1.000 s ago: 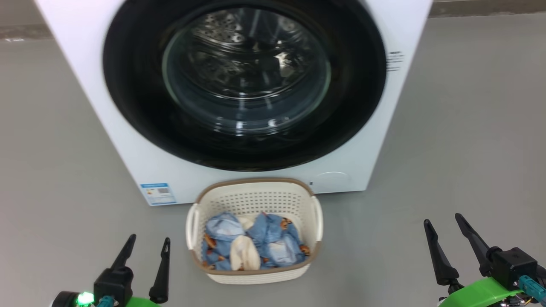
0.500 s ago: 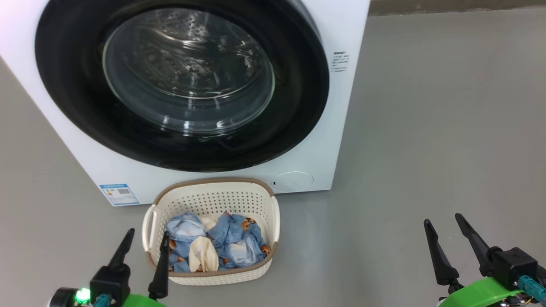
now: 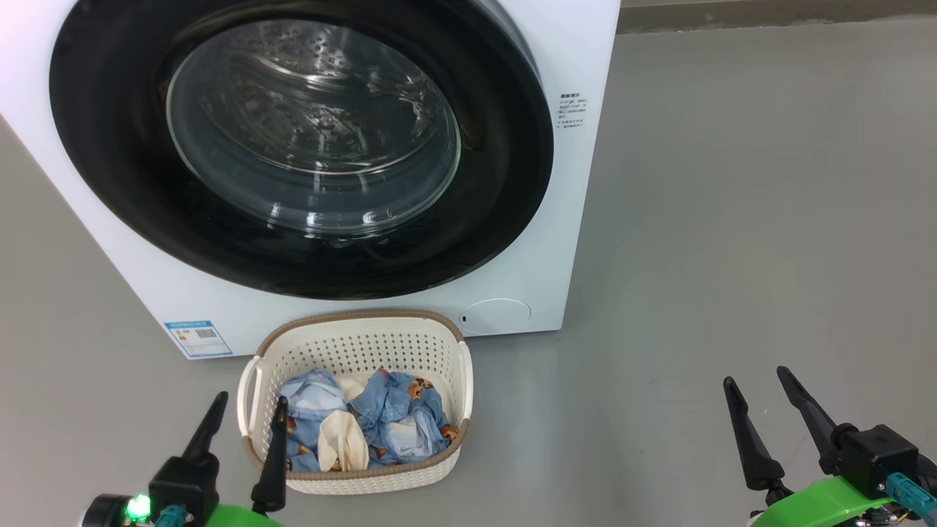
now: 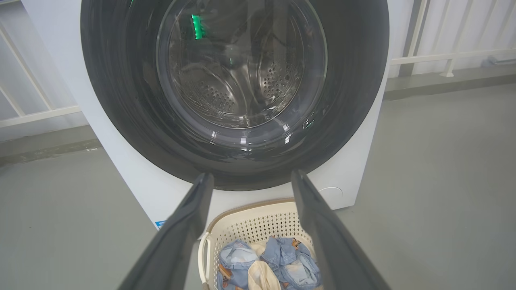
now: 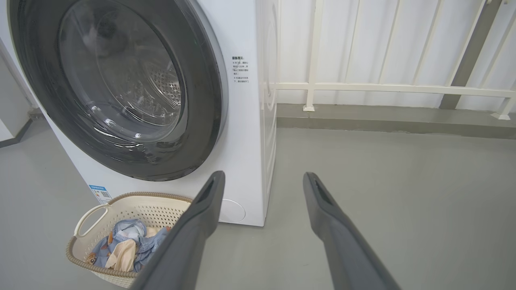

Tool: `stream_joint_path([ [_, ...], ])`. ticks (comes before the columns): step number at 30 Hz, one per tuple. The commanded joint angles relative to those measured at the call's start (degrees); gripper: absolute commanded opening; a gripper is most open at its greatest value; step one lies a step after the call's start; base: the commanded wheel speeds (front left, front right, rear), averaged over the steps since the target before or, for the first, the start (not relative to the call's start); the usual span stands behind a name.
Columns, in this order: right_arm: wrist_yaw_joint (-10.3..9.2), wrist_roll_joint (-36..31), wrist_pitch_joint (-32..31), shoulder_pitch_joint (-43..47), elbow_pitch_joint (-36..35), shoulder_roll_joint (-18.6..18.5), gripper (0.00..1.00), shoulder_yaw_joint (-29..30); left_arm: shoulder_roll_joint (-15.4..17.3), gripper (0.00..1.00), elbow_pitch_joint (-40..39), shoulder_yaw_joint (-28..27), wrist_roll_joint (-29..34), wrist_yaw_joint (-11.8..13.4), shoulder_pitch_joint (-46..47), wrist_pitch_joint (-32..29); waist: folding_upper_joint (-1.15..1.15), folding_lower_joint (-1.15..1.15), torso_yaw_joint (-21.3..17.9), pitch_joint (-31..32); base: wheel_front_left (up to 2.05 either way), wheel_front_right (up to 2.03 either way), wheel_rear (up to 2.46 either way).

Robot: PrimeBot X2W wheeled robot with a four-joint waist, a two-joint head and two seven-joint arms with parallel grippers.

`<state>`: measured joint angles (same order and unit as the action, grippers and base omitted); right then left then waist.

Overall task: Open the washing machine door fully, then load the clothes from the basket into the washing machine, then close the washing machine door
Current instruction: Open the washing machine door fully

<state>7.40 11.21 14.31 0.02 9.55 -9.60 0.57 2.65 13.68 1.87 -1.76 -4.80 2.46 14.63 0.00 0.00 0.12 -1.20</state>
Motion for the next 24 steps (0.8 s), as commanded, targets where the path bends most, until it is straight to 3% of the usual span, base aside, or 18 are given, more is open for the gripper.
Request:
stream_joint_path([
  [1,0.09,0.3,0.7,-1.5,-1.6,-0.7,1.0,-1.5,0.4,1.0,-1.5,-2.0,-0.4,0.0,1.2,0.4,0.0,0.0,0.0,0.1,0.0,0.0,0.0],
  [19,0.09,0.2,0.7,-0.2,-3.7,0.2,1.0,-0.9,0.3,1.0,-1.7,-2.7,-0.8,-0.4,0.1,0.4,0.0,0.0,-0.1,0.8,0.0,0.0,0.0],
  [20,0.09,0.2,0.7,-0.2,-3.8,0.2,0.77,-0.9,0.2,1.0,-1.7,-2.7,-0.8,-0.5,0.0,0.4,0.0,0.0,-0.1,0.9,0.0,0.0,0.0],
  [21,0.09,0.3,0.7,-0.1,-4.0,0.3,0.45,-0.8,0.2,1.0,-1.7,-2.8,-0.8,-0.5,0.0,0.4,0.0,0.0,-0.1,0.9,0.0,0.0,0.0],
  [22,0.09,0.4,0.7,-0.1,-4.1,0.4,0.24,-0.8,0.2,1.0,-1.7,-2.8,-0.9,-0.6,0.0,0.4,0.0,0.0,-0.1,0.9,0.0,0.0,0.0],
  [24,0.09,0.6,0.7,-0.1,-4.3,0.4,0.01,-0.5,0.2,1.0,-1.7,-2.8,-1.1,-0.6,0.0,0.4,0.0,0.0,-0.1,0.9,0.0,0.0,0.0],
])
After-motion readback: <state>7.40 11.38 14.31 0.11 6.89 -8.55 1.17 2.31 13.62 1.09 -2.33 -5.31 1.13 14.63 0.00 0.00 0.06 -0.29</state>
